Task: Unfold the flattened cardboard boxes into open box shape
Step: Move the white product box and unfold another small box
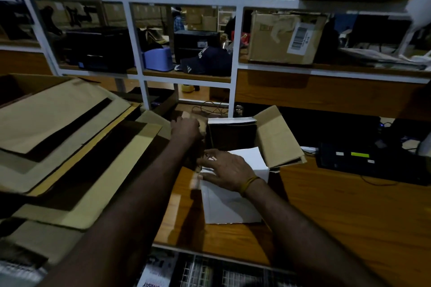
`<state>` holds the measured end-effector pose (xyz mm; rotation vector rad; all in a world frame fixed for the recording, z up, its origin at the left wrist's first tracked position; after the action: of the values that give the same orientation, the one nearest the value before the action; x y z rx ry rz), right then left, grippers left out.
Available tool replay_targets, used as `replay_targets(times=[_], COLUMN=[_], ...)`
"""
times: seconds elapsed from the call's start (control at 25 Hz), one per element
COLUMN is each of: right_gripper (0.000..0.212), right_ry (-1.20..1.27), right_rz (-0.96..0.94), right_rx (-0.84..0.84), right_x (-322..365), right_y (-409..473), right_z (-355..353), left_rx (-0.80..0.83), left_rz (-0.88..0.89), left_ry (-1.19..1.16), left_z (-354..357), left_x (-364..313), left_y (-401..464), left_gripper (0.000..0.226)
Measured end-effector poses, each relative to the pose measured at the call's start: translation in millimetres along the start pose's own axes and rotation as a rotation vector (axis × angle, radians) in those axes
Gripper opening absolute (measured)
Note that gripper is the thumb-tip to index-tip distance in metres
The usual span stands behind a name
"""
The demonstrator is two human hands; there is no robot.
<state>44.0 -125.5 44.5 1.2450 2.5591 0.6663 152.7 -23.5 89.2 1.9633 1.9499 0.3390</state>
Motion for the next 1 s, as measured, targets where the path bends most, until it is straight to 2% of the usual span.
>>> replay_targets(times=[0.12, 0.2, 0.4, 0.52, 0.68, 0.8, 0.88, 1.0], right_gripper=[0.047, 0.055, 0.077, 0.080, 0.079, 0.057, 0.043, 0.042], right_ry=[-0.034, -0.036, 0.001, 0.004, 0.079, 0.121, 0.128, 0.110], right_rz=[0.031, 0.103, 0.205, 0.217, 0.313, 0.393, 0.415, 0.471], right_rx=[-0.159, -0.236, -0.215, -0.214, -0.104, -0.037, 0.022, 0.168], right_x=[-8.5, -19.1, -27.3, -29.2, -41.1, -48.8, -55.0, -77.2], right_y=[-11.6, -18.3, -20.7, -21.0, -15.4, -10.8, -6.4, -4.4], right_z=[-4.2, -6.5, -1.0, -3.0, -2.7, 2.1, 6.6, 17.4], left_rx=[0.079, 0.142, 0.214, 0.163, 0.119, 0.092, 0.092, 0.043], left_rz=[-0.086, -0.151, -0.109, -0.114, -0.130, -0.202, -0.199, -0.179], left_ry=[0.005, -0.054, -0.149, -0.225, -0.345, -0.456, -0.454, -0.401], left_z=[19.0, 23.1, 26.5, 29.2, 30.2, 32.3, 30.5, 25.9], left_x=[2.5, 0.1, -18.4, -18.2, -21.7, -19.8, -19.1, -21.1], left_y=[-16.2, -22.4, -23.6, -23.4, -25.7, -27.5, -29.1, -30.1], left_gripper=[0.047, 0.051, 0.032, 0.032, 0.027, 0.014, 0.014, 0.014])
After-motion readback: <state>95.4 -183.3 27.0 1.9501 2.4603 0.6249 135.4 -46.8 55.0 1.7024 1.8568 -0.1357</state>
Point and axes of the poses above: each hand's wrist, its own y-axis towards the middle knuckle, its own z-axis out of the palm, x = y × z, the point moved 9 cm from there along y, towards the middle knuckle, and after that the axes turned 14 degrees about -x, right-handed, at the moved point
